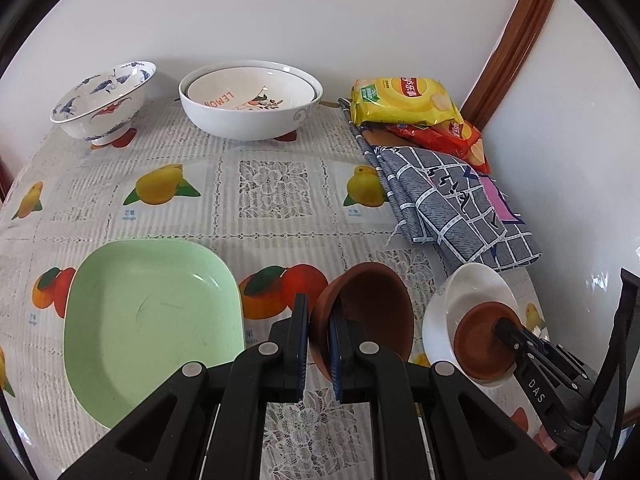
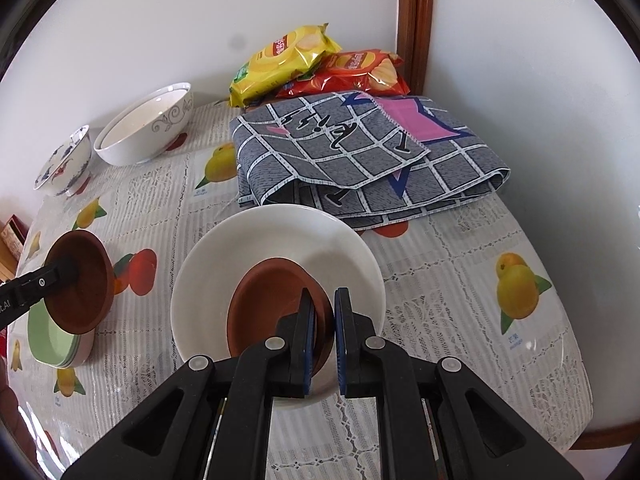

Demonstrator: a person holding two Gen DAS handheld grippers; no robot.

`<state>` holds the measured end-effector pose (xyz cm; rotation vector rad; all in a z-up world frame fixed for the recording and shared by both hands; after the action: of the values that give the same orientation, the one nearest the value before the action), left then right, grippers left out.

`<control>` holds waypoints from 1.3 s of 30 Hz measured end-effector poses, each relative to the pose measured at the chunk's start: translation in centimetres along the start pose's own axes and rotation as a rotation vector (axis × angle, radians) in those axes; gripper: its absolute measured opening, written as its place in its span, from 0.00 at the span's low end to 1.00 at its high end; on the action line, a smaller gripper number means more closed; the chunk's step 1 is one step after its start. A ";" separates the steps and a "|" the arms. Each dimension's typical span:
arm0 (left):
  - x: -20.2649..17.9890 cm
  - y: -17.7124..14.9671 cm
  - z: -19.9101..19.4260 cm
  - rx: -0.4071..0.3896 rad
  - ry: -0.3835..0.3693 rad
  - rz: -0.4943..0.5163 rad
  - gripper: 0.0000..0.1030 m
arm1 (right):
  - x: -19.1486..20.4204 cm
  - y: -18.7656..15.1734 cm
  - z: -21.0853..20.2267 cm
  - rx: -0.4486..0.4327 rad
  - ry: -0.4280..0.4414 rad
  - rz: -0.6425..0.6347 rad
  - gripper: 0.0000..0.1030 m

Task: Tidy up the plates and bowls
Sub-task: 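Lower the right gripper's brown saucer into the white bowl, then open the right gripper and pull it back from the white bowl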

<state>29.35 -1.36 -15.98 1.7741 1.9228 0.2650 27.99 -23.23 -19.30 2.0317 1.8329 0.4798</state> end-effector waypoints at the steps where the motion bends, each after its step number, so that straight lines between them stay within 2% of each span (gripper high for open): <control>1: 0.0 0.0 0.1 0.001 0.000 0.000 0.09 | 0.0 0.0 0.2 0.002 0.000 0.000 0.09; 17: 0.2 0.8 1.1 0.006 -0.012 0.001 0.09 | 0.9 0.5 2.1 0.024 0.013 -0.013 0.09; 22: 0.3 1.0 1.4 0.010 -0.018 0.001 0.09 | 1.2 0.7 2.9 0.026 -0.056 -0.055 0.09; 27: 0.5 1.1 1.6 0.012 -0.020 -0.005 0.09 | 1.4 0.7 3.4 0.044 -0.056 -0.061 0.10; 39: 0.5 0.9 1.6 0.013 -0.020 -0.001 0.09 | 1.9 0.5 3.8 0.060 -0.139 -0.125 0.14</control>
<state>30.94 -1.08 -17.01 1.7770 1.9157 0.2334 30.41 -21.52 -22.34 1.9213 1.8960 0.2454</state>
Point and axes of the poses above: each gripper's, at about its wrist camera, not at the fingertips, and z roughly the way its jaws point, x to its left, y to its top, the point moved 7 cm from there along z, roughly the way its jaws point, and after that the axes turned 4 degrees about x, right-handed, at the moved point
